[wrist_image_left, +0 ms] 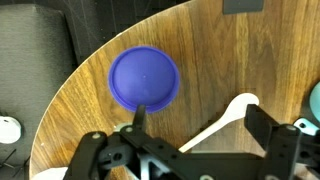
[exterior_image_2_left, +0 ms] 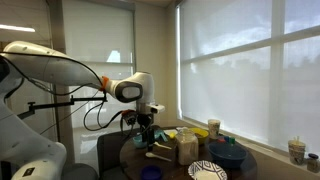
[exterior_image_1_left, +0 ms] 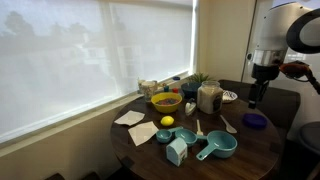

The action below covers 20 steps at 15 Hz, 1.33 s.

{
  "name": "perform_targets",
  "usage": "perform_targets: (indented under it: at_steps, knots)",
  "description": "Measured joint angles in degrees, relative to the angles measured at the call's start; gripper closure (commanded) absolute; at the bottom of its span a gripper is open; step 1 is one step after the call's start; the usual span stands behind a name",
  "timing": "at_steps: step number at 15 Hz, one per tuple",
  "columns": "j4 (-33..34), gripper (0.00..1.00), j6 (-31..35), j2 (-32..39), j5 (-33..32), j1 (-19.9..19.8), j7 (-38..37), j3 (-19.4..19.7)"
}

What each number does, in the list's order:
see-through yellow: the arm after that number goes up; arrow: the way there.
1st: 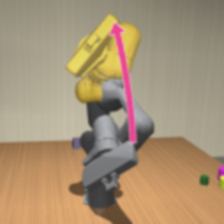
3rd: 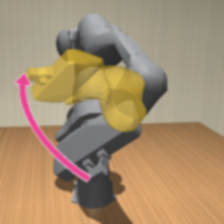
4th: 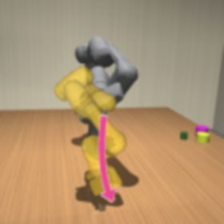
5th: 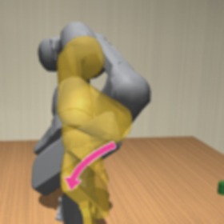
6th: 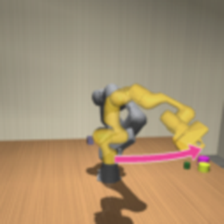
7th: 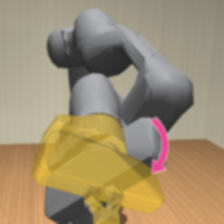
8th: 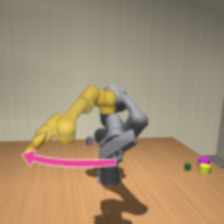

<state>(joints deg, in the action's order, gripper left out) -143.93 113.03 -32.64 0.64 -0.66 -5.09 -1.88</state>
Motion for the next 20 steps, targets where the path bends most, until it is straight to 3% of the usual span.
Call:
perform_targets:
  at_steps: [7, 13, 20]
  knots:
    - [1.6, 0.0, 6.82, 7.54, 0.0, 0.0, -7.37, -2.84]
    - [4.8, 0.0, 7.92, 13.34, -0.16, 0.02, -9.92, -3.68]
    - [5.42, 0.0, 7.92, 14.25, -0.26, 0.01, -10.03, -3.7]
